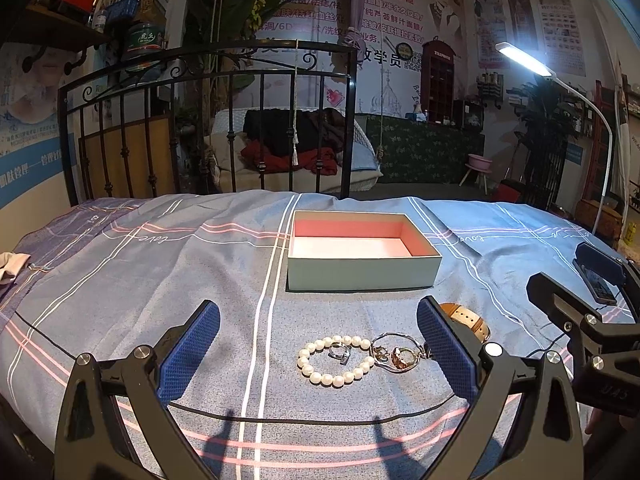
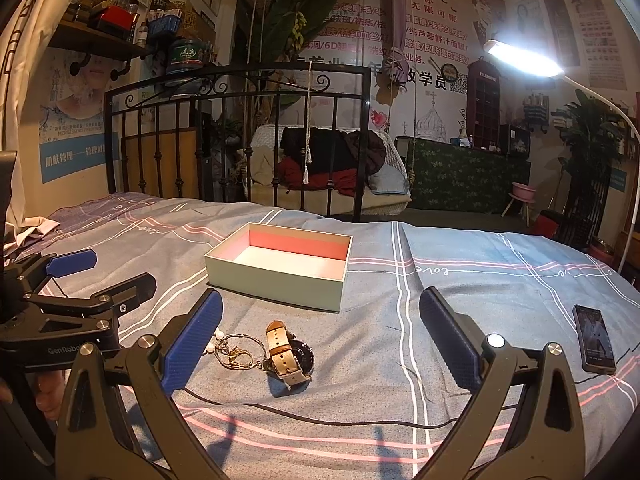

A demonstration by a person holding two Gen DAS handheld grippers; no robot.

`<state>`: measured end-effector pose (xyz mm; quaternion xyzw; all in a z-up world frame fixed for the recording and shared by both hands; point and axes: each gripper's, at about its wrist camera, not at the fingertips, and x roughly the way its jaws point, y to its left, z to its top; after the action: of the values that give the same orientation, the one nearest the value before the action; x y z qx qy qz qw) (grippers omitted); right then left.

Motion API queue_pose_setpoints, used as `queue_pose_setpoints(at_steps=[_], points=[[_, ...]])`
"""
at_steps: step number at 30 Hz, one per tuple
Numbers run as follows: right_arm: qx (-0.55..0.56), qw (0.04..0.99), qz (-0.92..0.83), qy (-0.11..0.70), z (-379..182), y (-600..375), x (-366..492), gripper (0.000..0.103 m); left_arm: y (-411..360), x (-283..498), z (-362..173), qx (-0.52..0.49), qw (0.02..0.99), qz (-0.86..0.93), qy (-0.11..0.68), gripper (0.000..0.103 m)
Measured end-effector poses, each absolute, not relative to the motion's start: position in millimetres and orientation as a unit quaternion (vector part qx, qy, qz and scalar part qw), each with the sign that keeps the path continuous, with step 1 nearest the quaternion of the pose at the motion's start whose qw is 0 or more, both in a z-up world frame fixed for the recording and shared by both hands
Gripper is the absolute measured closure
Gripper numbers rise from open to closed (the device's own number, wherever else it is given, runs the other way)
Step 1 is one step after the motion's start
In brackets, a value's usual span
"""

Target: Organize jewelry

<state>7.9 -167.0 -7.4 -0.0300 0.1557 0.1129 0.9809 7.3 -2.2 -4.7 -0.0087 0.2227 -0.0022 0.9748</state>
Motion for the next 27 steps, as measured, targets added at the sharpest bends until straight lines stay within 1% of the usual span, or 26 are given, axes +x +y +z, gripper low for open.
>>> queue_pose_setpoints(at_steps=[21,24,27], points=[[-0.031,0.981,0.112,0.154,-3,-165,12,0.006,-5,8,5,-0.011,0.977,0.004,0.213,0.007],[-0.033,0.981,0.113,0.152,-1,-163,13,0.006,-7,5,8,-0.001,0.98,0.006,0.198,0.007],[-0.034,0.981,0.114,0.154,0,-162,13,0.006,-10,6,9,0.009,0.98,0.0,0.2,0.007]])
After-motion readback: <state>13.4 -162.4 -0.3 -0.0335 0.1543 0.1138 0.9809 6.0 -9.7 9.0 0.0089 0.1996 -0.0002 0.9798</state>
